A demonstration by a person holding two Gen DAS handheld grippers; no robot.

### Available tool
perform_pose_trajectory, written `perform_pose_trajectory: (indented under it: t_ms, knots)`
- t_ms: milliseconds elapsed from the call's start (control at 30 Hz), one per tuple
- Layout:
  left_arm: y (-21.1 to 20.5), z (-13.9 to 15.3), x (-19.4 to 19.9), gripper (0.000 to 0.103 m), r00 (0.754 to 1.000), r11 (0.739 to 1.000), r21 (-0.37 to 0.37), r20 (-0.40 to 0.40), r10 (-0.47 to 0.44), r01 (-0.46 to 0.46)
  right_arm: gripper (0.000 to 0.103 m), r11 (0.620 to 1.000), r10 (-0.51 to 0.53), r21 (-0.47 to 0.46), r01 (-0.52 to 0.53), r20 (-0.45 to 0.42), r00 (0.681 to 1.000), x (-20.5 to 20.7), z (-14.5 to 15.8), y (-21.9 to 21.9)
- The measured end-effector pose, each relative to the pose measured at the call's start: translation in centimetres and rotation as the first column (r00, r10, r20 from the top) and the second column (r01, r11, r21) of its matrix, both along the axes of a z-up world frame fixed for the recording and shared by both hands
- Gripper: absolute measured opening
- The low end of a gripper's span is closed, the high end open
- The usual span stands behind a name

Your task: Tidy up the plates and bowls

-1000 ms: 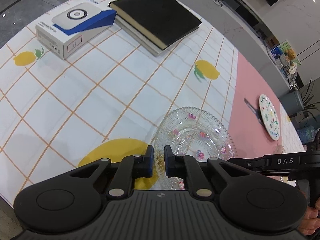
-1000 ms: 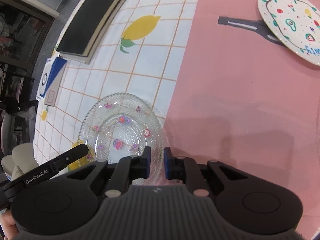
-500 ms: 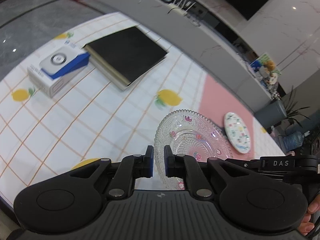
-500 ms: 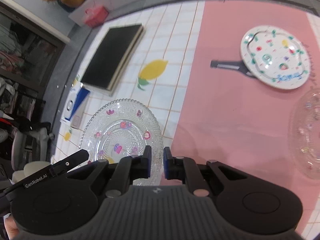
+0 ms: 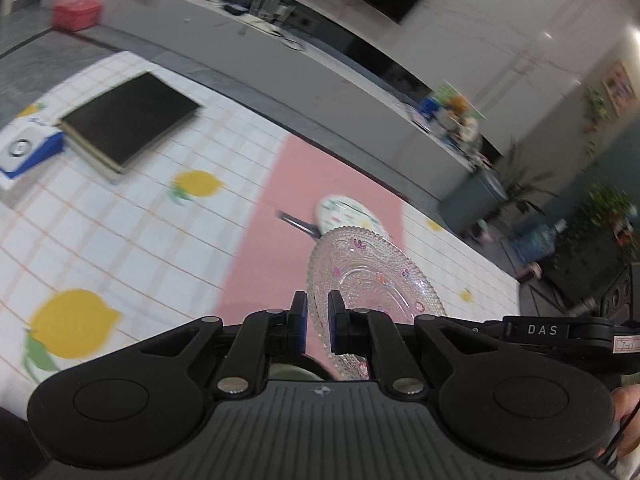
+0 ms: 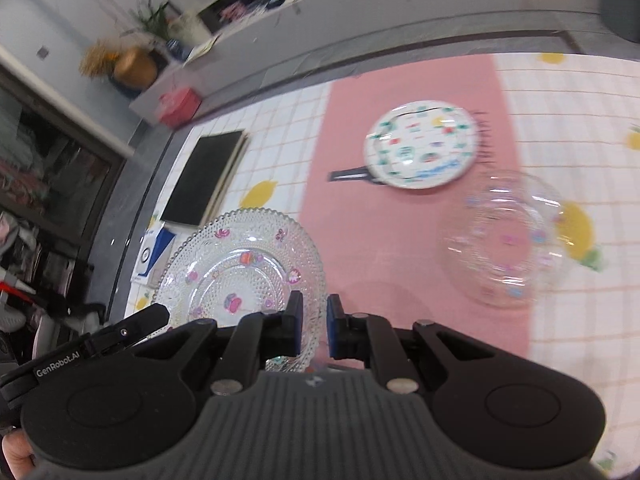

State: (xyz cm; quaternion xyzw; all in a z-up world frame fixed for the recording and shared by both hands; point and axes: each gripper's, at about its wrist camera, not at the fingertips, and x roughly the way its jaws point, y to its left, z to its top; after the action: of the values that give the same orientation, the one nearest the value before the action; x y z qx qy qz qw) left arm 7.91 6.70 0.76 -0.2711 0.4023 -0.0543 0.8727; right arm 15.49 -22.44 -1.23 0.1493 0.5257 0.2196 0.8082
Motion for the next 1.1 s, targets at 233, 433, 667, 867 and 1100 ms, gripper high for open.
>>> perform_pose_trajectory:
  t_ms: [233, 433, 667, 867, 1100]
  knots:
    - [-7.4, -1.3, -1.0, 0.011, 0.993, 0.993, -0.006, -0.006, -0.121, 0.121, 0.010, 0.994, -0.107, -0.029, 0.107, 0.002, 0.994, -2.8, -0.7, -8.3]
    - [-12.1, -4.3, -1.6, 0.011, 0.978, 0.981, 0.015, -0.075, -0.194, 0.196, 0.010, 0.984, -0.171, -0.055, 0.167, -0.061, 0.983, -4.6, -4.3, -13.2]
    - [-14.6, -7.6, -1.8, 0.011, 0.968, 0.974, 0.060, -0.144, -0.207, 0.218, 0.010, 0.980, -0.197, -0.064, 0.190, -0.135, 0.971, -5.6, -8.8, -15.2]
    - [-15.4, -9.9, -1.4, 0.011, 0.960, 0.971, 0.097, -0.200, -0.194, 0.217, 0.010, 0.977, -0.205, -0.088, 0.192, -0.175, 0.963, -5.2, -11.7, -15.2]
    - [-16.2, -11.3, -1.0, 0.011, 0.954, 0.959, 0.167, -0.232, -0.187, 0.229, 0.010, 0.975, -0.207, -0.117, 0.187, -0.196, 0.958, -4.6, -13.6, -14.5]
